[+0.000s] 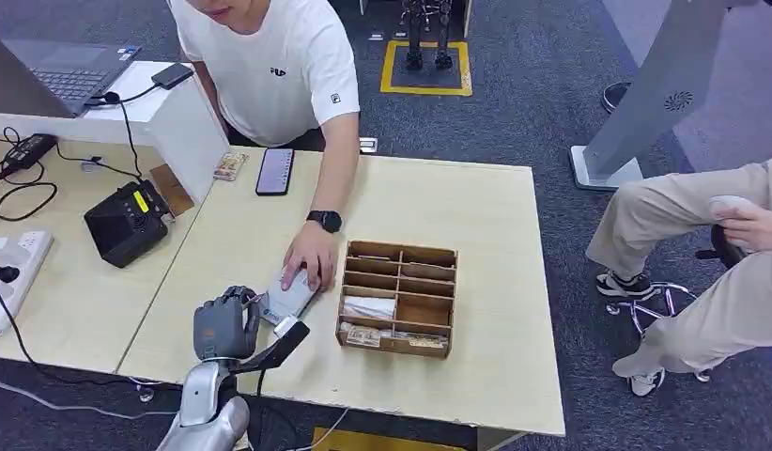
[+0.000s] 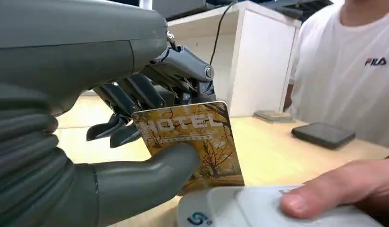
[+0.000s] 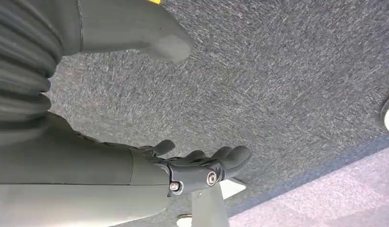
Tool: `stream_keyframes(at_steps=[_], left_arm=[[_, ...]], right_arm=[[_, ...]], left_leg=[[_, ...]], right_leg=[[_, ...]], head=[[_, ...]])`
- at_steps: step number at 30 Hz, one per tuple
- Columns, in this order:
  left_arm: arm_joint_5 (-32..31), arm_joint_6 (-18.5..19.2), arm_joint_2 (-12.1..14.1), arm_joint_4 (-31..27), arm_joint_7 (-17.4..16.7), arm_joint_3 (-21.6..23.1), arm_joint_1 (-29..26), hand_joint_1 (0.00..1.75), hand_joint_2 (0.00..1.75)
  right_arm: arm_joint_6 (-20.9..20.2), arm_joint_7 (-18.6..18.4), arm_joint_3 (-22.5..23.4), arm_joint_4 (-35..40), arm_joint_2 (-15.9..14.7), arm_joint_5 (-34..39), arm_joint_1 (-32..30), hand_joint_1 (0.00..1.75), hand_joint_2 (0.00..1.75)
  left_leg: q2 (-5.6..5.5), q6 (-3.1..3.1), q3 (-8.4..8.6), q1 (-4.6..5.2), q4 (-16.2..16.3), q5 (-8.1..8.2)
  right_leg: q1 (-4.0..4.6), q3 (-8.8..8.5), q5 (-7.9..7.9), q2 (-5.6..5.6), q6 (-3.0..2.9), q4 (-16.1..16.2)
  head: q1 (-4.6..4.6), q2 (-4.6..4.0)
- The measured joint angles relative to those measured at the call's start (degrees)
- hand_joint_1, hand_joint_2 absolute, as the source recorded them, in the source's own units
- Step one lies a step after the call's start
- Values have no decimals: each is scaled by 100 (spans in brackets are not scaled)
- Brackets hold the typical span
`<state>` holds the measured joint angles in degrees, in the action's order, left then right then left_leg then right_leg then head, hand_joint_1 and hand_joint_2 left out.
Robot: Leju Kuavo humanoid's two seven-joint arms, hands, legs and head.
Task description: Pass the card to the sensor for recognition and then transmit it.
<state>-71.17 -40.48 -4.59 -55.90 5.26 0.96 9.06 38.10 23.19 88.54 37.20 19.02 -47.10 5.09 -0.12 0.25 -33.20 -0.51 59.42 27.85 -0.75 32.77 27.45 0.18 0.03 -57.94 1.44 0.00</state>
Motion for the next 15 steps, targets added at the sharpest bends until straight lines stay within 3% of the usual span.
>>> stream_keyframes(at_steps=[7,15], left_arm=[[55,0,-109,-440,401,-39,-112,175,175],[1,2,-216,-631,508,-46,-194,175,175]], right_arm=[[0,11,0,0,0,-4,0,0,175],[0,37,0,0,0,-83,1,0,175]], left_leg=[[-5,1,-4,2,0,1],[-5,1,-5,-1,0,1]], right_leg=[[-1,3,0,-4,0,1],[-1,4,0,-4,0,1]], head=[[0,0],[0,0]])
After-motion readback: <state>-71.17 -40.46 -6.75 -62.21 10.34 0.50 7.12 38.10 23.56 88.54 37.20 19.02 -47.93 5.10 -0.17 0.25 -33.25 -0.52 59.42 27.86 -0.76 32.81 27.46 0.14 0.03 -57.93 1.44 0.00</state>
